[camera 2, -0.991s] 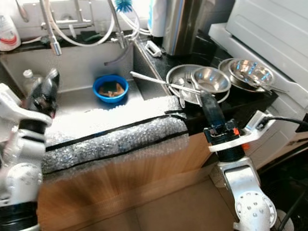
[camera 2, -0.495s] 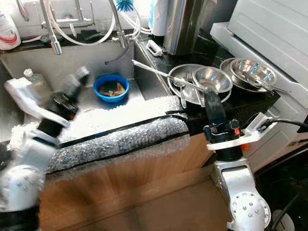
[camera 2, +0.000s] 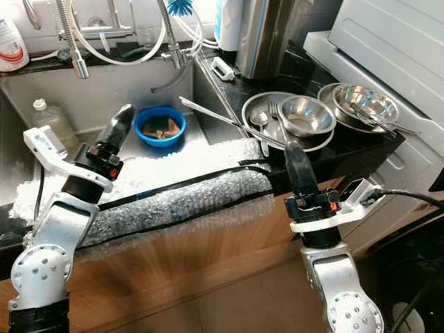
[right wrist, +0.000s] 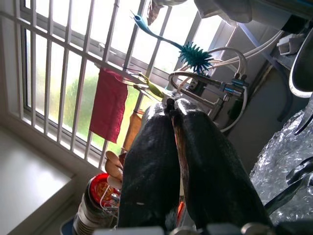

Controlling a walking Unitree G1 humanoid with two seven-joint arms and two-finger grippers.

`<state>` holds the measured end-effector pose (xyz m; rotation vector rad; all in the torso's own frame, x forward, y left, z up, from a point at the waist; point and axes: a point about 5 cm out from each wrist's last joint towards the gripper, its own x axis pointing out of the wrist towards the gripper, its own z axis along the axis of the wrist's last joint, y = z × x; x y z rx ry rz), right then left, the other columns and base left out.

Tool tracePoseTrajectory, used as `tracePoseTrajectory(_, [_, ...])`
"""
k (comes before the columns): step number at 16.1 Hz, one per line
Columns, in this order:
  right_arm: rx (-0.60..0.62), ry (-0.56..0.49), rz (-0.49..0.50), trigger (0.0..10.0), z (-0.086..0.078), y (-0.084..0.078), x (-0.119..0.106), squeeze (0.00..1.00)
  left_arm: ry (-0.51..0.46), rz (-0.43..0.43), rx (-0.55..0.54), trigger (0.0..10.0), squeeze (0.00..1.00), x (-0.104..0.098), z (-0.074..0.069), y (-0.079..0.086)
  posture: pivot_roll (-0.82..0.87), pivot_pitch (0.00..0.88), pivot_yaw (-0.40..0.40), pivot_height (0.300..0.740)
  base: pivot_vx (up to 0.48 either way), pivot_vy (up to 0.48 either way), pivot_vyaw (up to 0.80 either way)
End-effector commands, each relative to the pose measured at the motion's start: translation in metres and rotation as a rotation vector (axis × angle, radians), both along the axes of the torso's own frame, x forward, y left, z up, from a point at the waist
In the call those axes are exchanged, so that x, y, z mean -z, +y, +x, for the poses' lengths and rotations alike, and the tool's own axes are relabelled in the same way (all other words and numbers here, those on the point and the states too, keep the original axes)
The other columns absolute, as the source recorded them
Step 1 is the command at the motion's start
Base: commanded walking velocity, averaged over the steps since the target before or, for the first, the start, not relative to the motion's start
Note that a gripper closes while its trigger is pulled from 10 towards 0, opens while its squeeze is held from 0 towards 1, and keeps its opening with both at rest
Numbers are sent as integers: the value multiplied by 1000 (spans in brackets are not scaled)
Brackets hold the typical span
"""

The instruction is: Kitchen organization

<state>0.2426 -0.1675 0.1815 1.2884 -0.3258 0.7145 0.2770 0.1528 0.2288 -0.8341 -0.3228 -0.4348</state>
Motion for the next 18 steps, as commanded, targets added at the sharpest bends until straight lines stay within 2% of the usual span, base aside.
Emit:
tracePoseTrajectory(1, [-8,-29,32,10000,-2,0,-4,0,10,-17,19,10000,0,0,0,-2,67,132,-74,740,0,0,0])
tracePoseTrajectory(3, [-27,-28,59,10000,-3,2,-4,0,10,-24,24,10000,0,-1,-1,-3,67,133,-76,740,0,0,0])
tracePoseTrajectory(7, [-94,26,-41,10000,-6,18,9,0,-4,-40,47,10000,0,-2,-3,-8,67,133,-82,740,0,0,0])
tracePoseTrajectory(11, [-169,18,-114,10000,-9,32,11,0,-17,-49,72,10000,0,-4,-5,-11,68,127,-83,740,0,0,0])
tracePoseTrajectory(12, [-187,4,-102,10000,-11,35,10,0,-17,-48,77,10000,0,-4,-5,-12,68,128,-83,740,0,0,0])
tracePoseTrajectory(18, [-162,-30,-73,10000,-9,32,7,0,-14,-46,101,10000,0,-3,-6,-15,71,116,-81,740,0,0,0])
